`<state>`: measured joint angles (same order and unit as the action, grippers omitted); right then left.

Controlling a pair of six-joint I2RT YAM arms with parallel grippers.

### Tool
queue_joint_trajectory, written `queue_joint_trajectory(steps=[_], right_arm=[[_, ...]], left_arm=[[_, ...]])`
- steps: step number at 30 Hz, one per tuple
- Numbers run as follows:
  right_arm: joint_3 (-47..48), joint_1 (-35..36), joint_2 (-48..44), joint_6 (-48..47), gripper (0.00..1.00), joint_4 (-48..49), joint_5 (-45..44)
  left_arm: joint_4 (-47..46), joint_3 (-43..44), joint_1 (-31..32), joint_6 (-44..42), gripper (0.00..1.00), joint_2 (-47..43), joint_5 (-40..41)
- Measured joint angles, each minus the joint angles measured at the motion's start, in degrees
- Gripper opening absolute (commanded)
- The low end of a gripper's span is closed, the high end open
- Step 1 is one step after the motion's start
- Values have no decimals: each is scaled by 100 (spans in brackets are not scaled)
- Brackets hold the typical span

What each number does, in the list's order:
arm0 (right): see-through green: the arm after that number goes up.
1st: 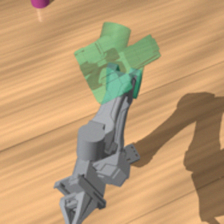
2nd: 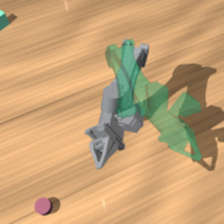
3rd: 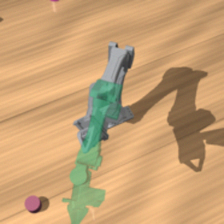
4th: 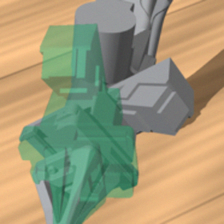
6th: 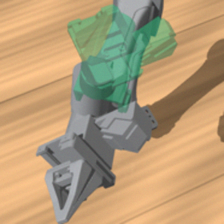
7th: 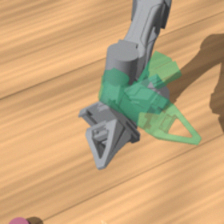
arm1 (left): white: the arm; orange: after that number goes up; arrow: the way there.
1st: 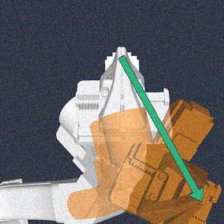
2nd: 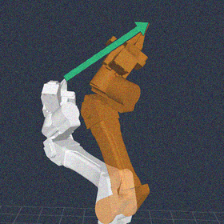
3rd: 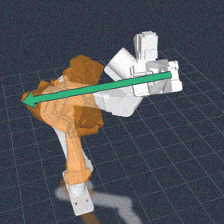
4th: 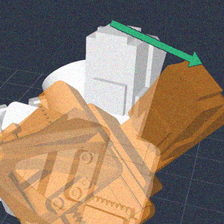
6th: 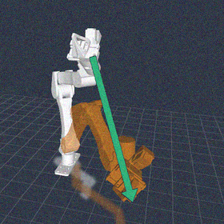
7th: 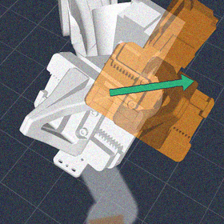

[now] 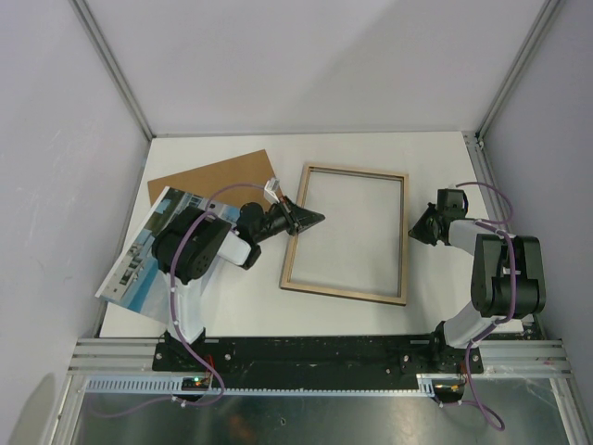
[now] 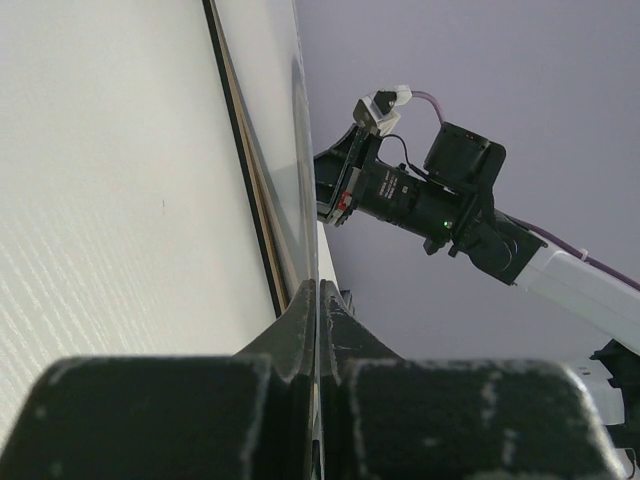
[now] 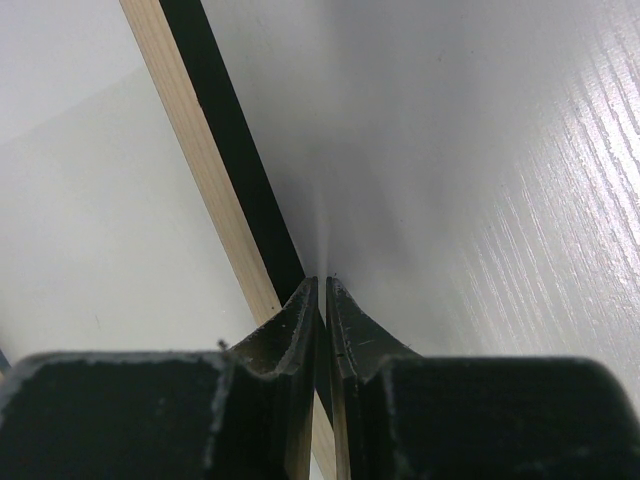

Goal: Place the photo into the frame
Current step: Place the glass panel in the frame body.

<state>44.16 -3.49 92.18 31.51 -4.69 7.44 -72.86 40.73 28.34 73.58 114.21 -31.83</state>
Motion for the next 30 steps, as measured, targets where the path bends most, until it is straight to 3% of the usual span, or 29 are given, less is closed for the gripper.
queue_joint_trajectory(steps=[30], right_arm=[[0,-2,4,-2,13,13,2]], left_arm=[[-76,151,-63,103,0,221,0]])
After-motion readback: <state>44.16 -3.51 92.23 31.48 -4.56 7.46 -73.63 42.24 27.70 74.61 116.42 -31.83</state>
